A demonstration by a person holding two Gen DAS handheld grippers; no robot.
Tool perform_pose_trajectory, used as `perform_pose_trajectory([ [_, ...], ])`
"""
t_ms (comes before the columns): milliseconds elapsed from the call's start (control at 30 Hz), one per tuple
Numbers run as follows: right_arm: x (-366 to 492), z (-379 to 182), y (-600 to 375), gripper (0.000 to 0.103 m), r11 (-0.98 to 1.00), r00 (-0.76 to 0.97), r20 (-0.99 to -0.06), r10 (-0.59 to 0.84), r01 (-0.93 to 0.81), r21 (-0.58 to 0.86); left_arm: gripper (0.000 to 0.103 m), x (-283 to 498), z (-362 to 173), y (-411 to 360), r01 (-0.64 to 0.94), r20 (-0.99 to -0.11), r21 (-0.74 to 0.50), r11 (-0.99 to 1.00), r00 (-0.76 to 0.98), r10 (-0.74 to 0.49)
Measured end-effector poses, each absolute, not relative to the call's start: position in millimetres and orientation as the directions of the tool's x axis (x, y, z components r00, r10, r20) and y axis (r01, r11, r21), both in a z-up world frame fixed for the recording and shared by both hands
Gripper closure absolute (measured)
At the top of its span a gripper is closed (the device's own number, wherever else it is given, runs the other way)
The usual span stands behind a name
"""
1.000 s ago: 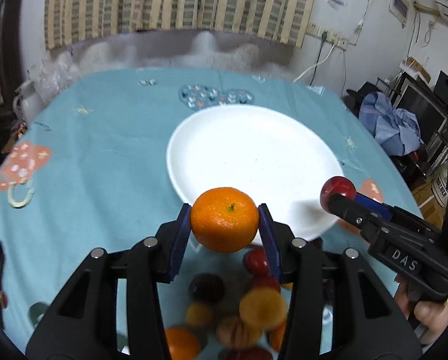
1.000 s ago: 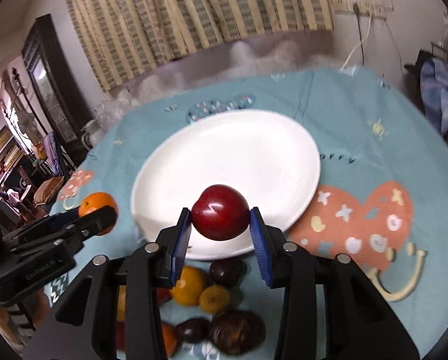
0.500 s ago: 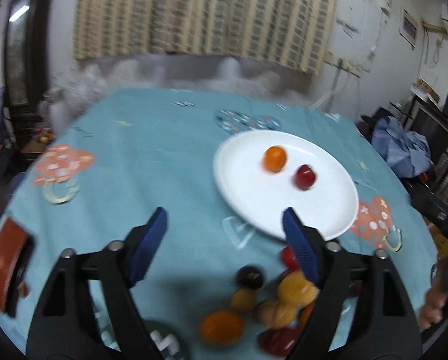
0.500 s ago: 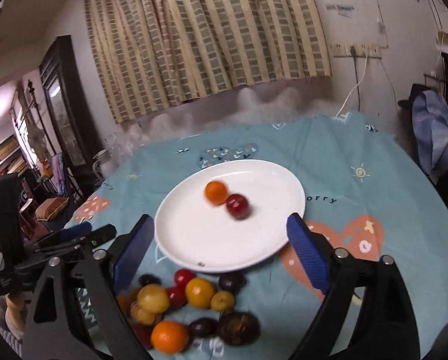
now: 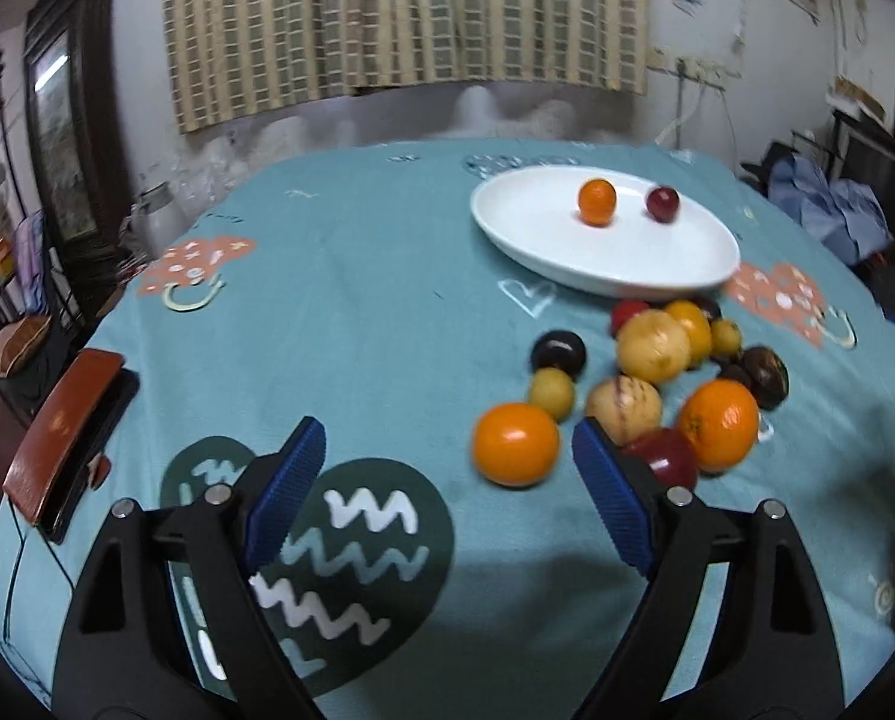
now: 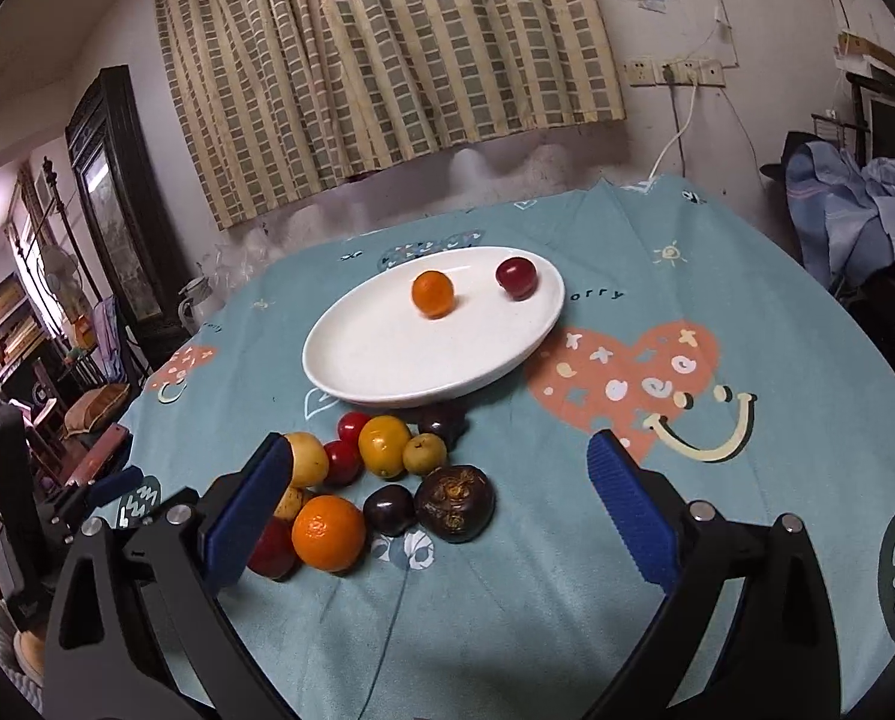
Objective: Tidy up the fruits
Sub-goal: 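Grasp another mandarin with the left tool while the right tool grasps the brown fruit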
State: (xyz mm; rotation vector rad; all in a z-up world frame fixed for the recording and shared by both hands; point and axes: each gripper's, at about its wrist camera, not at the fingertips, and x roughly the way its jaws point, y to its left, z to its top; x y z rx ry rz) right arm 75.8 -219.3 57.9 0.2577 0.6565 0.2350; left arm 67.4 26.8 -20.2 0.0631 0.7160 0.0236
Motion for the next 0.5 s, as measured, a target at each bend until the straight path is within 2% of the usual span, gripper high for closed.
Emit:
perform_pose_trajectory([
  [167,82,53,-224,0.004,0.931,0.745,-0.591,0.311,-0.113,0.347,0.017,76,-29,20,0.022,-0.685,0.087,0.996,0.727,0.044],
  [500,84,47,-222,0.004,0.937,0.730,-0.615,0.300,-0.104,0.334,0.017,88,-40,12,0.049,-0.710,0.101,0.994,0.703,0.037],
])
